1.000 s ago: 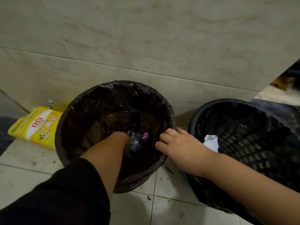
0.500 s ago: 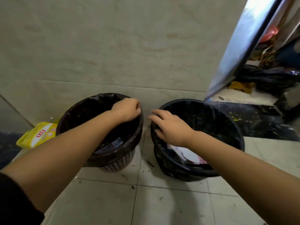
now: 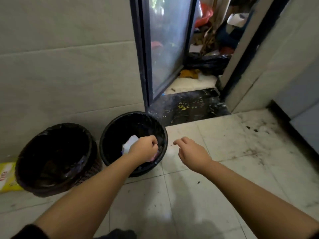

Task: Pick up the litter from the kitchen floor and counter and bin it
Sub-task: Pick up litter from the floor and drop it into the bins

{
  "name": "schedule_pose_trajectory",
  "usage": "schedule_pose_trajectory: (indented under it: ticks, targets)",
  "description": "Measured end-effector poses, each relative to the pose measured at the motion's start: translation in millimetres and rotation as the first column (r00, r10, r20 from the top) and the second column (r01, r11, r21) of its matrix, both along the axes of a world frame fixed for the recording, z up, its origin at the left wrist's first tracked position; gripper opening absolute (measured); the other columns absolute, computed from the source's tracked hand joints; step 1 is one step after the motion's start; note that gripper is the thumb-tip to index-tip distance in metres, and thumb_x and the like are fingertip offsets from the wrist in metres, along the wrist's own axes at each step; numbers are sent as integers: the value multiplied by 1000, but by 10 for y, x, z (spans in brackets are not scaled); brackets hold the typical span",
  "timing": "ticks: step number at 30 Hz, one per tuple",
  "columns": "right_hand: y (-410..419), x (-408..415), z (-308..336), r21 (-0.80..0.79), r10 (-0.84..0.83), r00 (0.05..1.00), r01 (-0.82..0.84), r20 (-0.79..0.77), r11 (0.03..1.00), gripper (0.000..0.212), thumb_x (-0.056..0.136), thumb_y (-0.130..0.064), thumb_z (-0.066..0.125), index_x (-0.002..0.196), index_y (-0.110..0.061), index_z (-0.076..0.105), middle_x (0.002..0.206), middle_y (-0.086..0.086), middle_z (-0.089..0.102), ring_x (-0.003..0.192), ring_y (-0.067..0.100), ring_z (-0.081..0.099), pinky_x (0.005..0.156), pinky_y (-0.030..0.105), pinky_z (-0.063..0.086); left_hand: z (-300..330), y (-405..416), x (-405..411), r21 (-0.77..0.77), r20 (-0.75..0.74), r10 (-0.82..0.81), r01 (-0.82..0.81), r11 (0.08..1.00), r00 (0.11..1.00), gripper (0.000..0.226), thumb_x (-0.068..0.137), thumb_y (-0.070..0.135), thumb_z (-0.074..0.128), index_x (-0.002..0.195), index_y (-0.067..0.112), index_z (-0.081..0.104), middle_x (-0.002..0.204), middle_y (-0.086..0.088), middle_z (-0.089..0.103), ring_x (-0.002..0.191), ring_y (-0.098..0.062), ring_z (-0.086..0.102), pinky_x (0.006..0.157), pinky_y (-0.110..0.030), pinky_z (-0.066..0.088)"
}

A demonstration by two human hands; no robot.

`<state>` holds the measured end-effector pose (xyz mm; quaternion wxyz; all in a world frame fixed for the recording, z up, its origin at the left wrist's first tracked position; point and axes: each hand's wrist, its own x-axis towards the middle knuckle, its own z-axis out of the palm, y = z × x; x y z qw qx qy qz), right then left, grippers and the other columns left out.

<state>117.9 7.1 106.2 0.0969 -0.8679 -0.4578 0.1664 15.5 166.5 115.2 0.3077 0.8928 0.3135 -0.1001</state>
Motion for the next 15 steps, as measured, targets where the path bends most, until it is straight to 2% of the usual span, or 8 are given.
schedule_pose_trajectory:
  ticks: [3,7,11,15]
  targets:
    - [-345,-142,442,-259,-49,990,14,-130,966,40,96,-18,39,136,-16,40,133,13,47,115,35,52,86,42,48,409,-320,-169,-62,-119,-95,88,994,988,25,92,15,44,106,6,63,107,-19,67,100,-34,61,83,-37,48]
    - [-735,-473,1121,-457,-136,962,14,-235,890,43,98,-22,36,141,-13,34,138,16,42,117,36,51,92,44,46,1030,-646,-552,-181,-263,-149,103,978,953,26,91,22,47,108,8,62,113,-14,67,103,-32,61,87,-37,50]
    - [-986,-824,1840,-515,-238,935,71,-264,854,46,100,-29,35,144,-15,30,143,16,39,120,35,50,96,44,46,1714,-782,-849,-251,-302,-191,116,961,934,28,94,29,45,100,6,62,104,-13,66,100,-31,61,83,-35,48]
    - [-1086,-1177,2480,-510,-410,874,237,-259,827,47,100,-30,34,144,-14,31,146,15,38,121,34,50,97,42,45,2326,-734,-962,-253,-276,-358,292,922,892,37,98,34,41,101,2,61,108,-20,67,103,-34,60,88,-38,47]
